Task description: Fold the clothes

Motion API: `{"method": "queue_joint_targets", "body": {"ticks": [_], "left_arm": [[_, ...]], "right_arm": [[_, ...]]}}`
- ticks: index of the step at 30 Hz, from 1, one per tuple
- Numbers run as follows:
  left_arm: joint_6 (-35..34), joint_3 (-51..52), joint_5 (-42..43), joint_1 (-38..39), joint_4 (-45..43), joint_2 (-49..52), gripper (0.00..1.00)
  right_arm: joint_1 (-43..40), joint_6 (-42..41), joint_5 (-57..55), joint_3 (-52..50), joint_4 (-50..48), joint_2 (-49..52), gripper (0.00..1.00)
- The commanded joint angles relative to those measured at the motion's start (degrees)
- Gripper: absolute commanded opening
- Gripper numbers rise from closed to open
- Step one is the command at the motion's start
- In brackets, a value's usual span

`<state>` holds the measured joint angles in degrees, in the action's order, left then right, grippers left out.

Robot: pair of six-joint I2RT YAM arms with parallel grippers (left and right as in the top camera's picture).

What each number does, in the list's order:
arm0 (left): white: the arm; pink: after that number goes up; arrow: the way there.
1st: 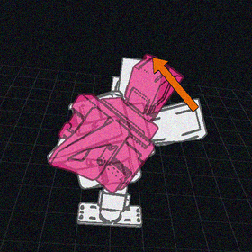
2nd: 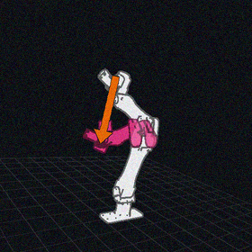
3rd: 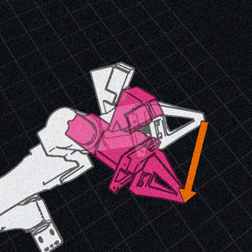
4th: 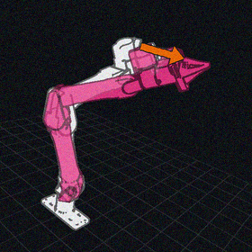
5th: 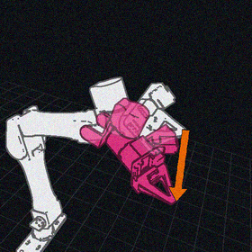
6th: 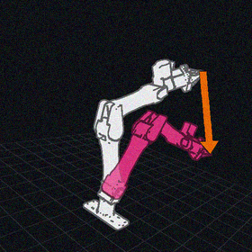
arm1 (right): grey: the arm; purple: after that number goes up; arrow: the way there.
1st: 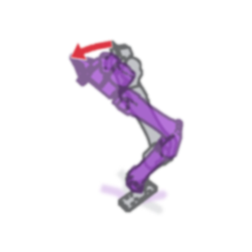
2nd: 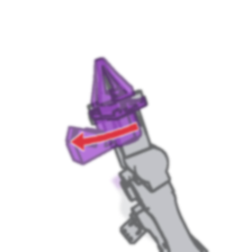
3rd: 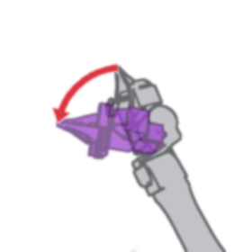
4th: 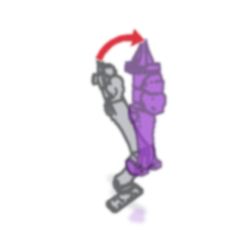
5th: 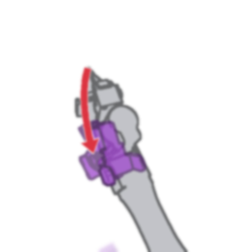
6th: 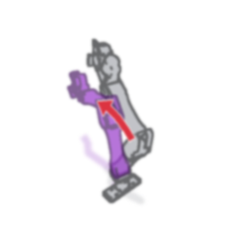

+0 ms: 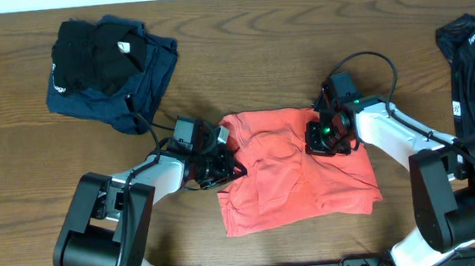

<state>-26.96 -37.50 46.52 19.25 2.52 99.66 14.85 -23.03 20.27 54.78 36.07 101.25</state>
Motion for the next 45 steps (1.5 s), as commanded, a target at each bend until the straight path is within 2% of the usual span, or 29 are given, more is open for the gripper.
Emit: {"method": "queue_joint_targets", "body": {"ticks": [1, 6, 10, 15, 18, 21, 24, 28, 33, 39, 42, 45], "left_arm": [[1.42, 1.11, -0.42, -0.81, 2.34, 0.39, 0.06], [4.68, -0.92, -0.42, -7.17, 12.13, -4.66, 0.06], [11.41, -4.96, -1.16, -13.22, 24.02, -11.34, 0.06], [17.94, -13.90, -10.16, -17.31, 40.17, -17.84, 0.06], [21.92, -22.27, -18.64, -17.09, 51.45, -18.93, 0.06], [23.39, -30.91, -21.77, -16.00, 58.82, -18.53, 0.06], [23.28, -35.19, -21.77, -12.81, 59.74, -18.40, 0.06], [20.39, -34.69, -22.03, -5.90, 56.50, -16.85, 0.06], [17.44, -34.62, -24.52, 3.93, 53.42, -9.44, 0.06], [8.68, -34.62, -24.72, 13.60, 48.96, 1.22, 0.06], [6.67, -34.64, -24.74, 17.79, 47.45, 4.24, 0.17], [6.69, -35.06, -24.76, 19.32, 47.47, 4.02, 0.40]], "right_arm": [[-0.72, 1.11, -0.66, 0.63, 1.22, -3.76, 0.01], [-2.62, 2.49, -1.27, 0.63, 3.37, -13.25, 0.01], [-4.44, 2.47, -1.22, 0.63, 3.85, -20.61, 0.01], [-5.86, 2.47, -1.22, 0.63, 4.11, -25.92, 0.01], [-6.21, 2.47, -1.25, 0.63, 4.07, -26.62, 0.01], [-6.49, 2.49, -1.27, 0.63, 4.07, -26.62, 0.01], [-6.71, 2.47, -1.25, 0.63, 4.02, -26.62, 0.01], [-6.69, 2.47, -1.22, 0.63, 4.24, -26.62, 0.01], [-6.69, 2.49, -1.25, 0.63, 5.09, -26.62, 0.01], [-6.69, 2.49, -1.27, 0.63, 5.55, -26.62, 0.01], [-6.69, 2.49, -1.36, 0.63, 5.55, -26.62, 0.01], [-6.69, 2.49, -1.68, 0.63, 5.84, -26.62, 0.01]]}}
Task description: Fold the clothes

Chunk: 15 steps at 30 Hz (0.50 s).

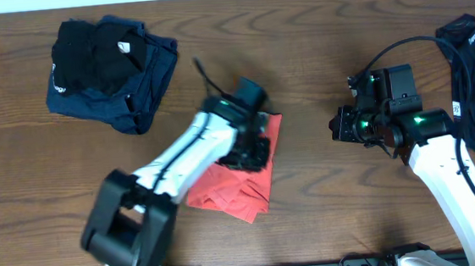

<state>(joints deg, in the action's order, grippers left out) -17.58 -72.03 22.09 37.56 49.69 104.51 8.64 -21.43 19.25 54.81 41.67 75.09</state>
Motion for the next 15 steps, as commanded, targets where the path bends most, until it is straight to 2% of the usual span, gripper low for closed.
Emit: {"method": "queue_joint_targets", "body": {"ticks": [1, 4, 8, 11, 14, 15], "left_arm": [[-2.69, -0.94, -0.33, 0.98, 0.63, -1.14, 0.44], [-2.64, -3.37, -0.33, 0.04, 2.64, -3.56, 0.56], [-2.38, -6.45, -1.01, -1.57, 5.92, -7.85, 0.60], [-2.23, -8.07, -6.95, -3.30, 9.73, -11.13, 0.65], [-1.40, -8.15, -14.56, -6.71, 13.44, -14.21, 0.79], [-0.07, -8.13, -15.74, -8.31, 14.73, -14.73, 0.81]], "right_arm": [[-0.48, 0.90, -0.90, 0.61, 0.42, -0.46, 0.01], [-0.48, 0.92, -1.11, 0.61, 0.76, -0.46, 0.01], [-0.48, 0.92, -1.16, 0.61, 0.79, -0.46, 0.01], [-0.48, 0.92, -1.51, 0.61, 0.83, -0.46, 0.01], [-0.48, 0.90, -1.49, 0.61, 0.83, -0.46, 0.01], [-0.48, 0.90, -1.49, 0.61, 0.83, -0.46, 0.01]]}}
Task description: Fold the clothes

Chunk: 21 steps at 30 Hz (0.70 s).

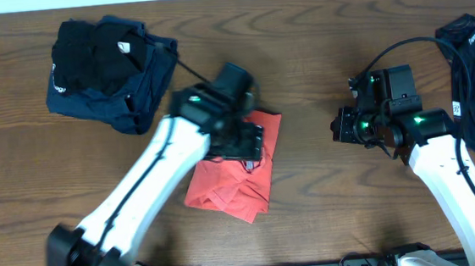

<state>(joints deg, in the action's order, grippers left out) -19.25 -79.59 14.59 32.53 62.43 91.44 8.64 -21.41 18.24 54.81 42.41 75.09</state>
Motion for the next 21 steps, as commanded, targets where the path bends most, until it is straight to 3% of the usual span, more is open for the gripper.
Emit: {"method": "queue_joint_targets", "body": {"ticks": [1, 4, 8, 14, 18, 21], "left_arm": [[3.02, -0.50, -8.44, -5.14, 3.17, -1.77, 0.82], [5.42, 1.86, -6.19, -11.82, 3.45, -1.18, 0.82], [13.29, 7.10, 6.84, -18.16, -1.51, 0.98, 0.82], [22.67, 10.45, 13.94, -25.53, -3.06, 6.54, 0.83], [33.97, 10.49, 27.87, -28.24, -3.58, 9.18, 0.83], [37.70, 10.73, 29.83, -28.28, -2.95, 10.97, 0.83]], "right_arm": [[-0.48, 0.87, -0.48, 0.61, 0.09, -0.46, 0.01], [-0.48, 0.87, -0.48, 0.61, 0.09, -0.46, 0.01], [-0.48, 0.87, -0.48, 0.61, 0.11, -0.46, 0.01], [-0.48, 0.94, -0.48, 0.59, 0.98, -0.46, 0.01], [-0.48, 1.33, -0.48, 0.59, 1.11, -0.46, 0.01], [-0.48, 1.33, -0.48, 0.59, 1.16, -0.46, 0.01]]}}
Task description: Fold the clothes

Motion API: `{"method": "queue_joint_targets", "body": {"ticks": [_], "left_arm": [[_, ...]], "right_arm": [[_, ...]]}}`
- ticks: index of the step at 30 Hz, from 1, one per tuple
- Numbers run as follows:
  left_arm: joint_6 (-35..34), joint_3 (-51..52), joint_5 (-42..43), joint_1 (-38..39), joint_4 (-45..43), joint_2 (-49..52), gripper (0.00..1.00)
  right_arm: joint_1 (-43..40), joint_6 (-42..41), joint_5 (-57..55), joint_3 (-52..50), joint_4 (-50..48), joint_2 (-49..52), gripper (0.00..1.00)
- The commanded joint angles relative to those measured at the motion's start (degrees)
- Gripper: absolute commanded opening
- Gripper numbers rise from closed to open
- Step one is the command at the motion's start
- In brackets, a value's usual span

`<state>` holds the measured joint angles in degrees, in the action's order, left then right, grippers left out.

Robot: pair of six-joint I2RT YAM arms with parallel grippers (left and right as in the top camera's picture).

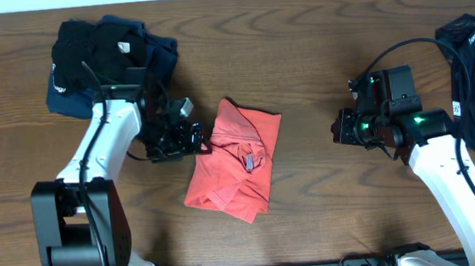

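A red garment (233,166) lies folded into a narrow slanted bundle at the table's middle, with a small grey tag showing on top. My left gripper (197,141) is low at the bundle's left edge, fingers pointing at the cloth. Whether it holds the edge cannot be told. My right gripper (341,131) hovers well to the right of the bundle with nothing in it.
A stack of folded dark blue and black clothes (109,71) sits at the back left, just behind my left arm. A heap of dark unfolded clothes (474,59) lies at the right edge. Bare wooden table (312,220) surrounds the red bundle.
My left gripper was on top of the red bundle; now it is at the bundle's left edge, arm swung left. The bundle's upper left corner has shifted a little. The right arm is unchanged.
At first the red garment lay spread wide with both grippers on its left and right sides. Then it was a narrow bundle under the left gripper, the right arm drawn back to the right. Now the left gripper is beside the bundle.
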<state>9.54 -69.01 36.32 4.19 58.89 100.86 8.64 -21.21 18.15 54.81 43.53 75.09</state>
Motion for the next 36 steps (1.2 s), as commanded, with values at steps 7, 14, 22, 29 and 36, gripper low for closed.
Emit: {"method": "queue_joint_targets", "body": {"ticks": [7, 14, 22, 29, 36], "left_arm": [[12.09, 3.34, 7.82, 0.00, -1.36, 5.92, 0.75], [10.93, 3.17, 8.09, -0.26, -2.19, 6.03, 0.34], [9.42, 1.05, 8.26, -0.22, 1.57, 0.42, 0.18], [5.79, 1.07, 8.28, 4.37, 4.52, -5.49, 0.15], [1.42, 2.86, 8.26, 15.43, 4.87, -5.42, 0.15]], "right_arm": [[-0.48, 1.14, -0.39, 0.59, 0.63, -0.46, 0.01], [-0.48, 1.16, -0.39, 0.59, 0.81, -0.46, 0.01], [-0.48, 1.16, -1.29, 0.59, 0.87, -0.46, 0.01], [-0.48, 1.55, -1.73, 0.59, 0.63, -0.46, 0.01], [-0.48, 1.55, -2.34, 0.59, 0.44, -0.46, 0.01]]}}
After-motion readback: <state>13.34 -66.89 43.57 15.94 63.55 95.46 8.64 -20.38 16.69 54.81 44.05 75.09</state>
